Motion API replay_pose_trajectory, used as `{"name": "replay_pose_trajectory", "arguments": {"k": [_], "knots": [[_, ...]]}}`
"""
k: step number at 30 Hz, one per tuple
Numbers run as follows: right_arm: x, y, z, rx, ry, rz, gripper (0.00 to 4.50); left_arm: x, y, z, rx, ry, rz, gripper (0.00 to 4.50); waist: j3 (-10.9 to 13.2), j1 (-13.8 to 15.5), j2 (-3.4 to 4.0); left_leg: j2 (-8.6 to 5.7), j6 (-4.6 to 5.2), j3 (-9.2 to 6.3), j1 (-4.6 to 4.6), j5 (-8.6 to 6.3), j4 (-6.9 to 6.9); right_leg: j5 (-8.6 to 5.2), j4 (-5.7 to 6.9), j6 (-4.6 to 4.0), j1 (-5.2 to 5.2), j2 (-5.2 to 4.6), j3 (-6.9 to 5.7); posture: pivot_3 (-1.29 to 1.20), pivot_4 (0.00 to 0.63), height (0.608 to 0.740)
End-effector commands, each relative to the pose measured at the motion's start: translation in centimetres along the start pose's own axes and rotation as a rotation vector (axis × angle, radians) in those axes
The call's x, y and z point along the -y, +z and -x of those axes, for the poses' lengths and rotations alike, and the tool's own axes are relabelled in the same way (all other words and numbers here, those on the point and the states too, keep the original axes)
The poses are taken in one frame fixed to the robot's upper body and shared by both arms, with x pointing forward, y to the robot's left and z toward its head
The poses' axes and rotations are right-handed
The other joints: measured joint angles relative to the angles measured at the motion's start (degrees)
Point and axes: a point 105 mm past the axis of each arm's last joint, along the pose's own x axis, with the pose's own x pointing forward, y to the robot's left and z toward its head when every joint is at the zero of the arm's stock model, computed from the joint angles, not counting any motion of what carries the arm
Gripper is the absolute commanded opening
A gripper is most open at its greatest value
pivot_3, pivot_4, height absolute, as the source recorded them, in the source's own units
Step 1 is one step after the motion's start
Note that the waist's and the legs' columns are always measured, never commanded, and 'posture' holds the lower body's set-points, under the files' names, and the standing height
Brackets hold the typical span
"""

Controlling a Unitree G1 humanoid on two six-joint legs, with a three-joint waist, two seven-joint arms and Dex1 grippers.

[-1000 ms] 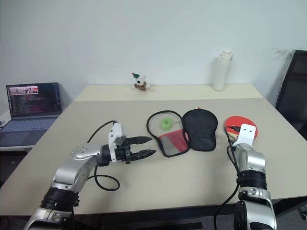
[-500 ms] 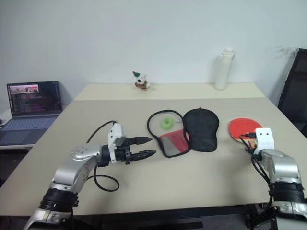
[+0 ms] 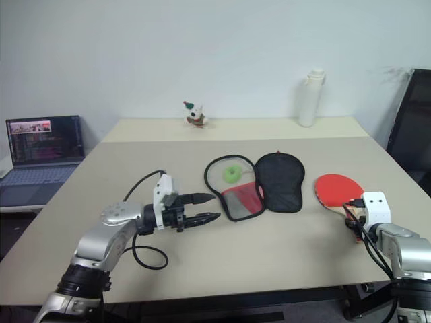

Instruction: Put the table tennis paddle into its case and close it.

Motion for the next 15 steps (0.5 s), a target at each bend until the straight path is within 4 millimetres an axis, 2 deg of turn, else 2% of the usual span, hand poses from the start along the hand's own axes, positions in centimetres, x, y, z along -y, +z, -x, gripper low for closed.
{"name": "replay_pose_trajectory", "arguments": {"k": [1,8,15], "knots": [[-0.8,-0.4,-0.6,-0.032,0.04,0.016,3.03,0.4,1.4,0.1,0.032,-0.029,-0.034,3.05,0.0,-0.1,-0.01,0.0,0.0,0.02,0.02,0.0,0.01,0.01,0.01,0.0,0.0,0.01,0.01,0.0,0.15,0.74],[-0.8,1.1,-1.8,-0.008,0.056,0.013,3.03,1.1,2.3,0.3,0.054,-0.082,-0.043,3.05,-0.1,-0.7,-0.19,0.03,0.0,0.11,0.22,0.0,0.07,0.17,0.01,-0.03,0.12,0.08,0.12,0.0,0.15,0.74],[-0.7,1.2,-2.6,-0.015,0.068,0.008,3.03,1.5,3.7,0.1,0.099,-0.109,-0.053,3.05,-0.1,-1.1,-0.27,0.01,0.0,0.16,0.29,0.0,0.1,0.27,-0.02,0.08,0.16,0.08,0.33,0.0,0.15,0.74]]}}
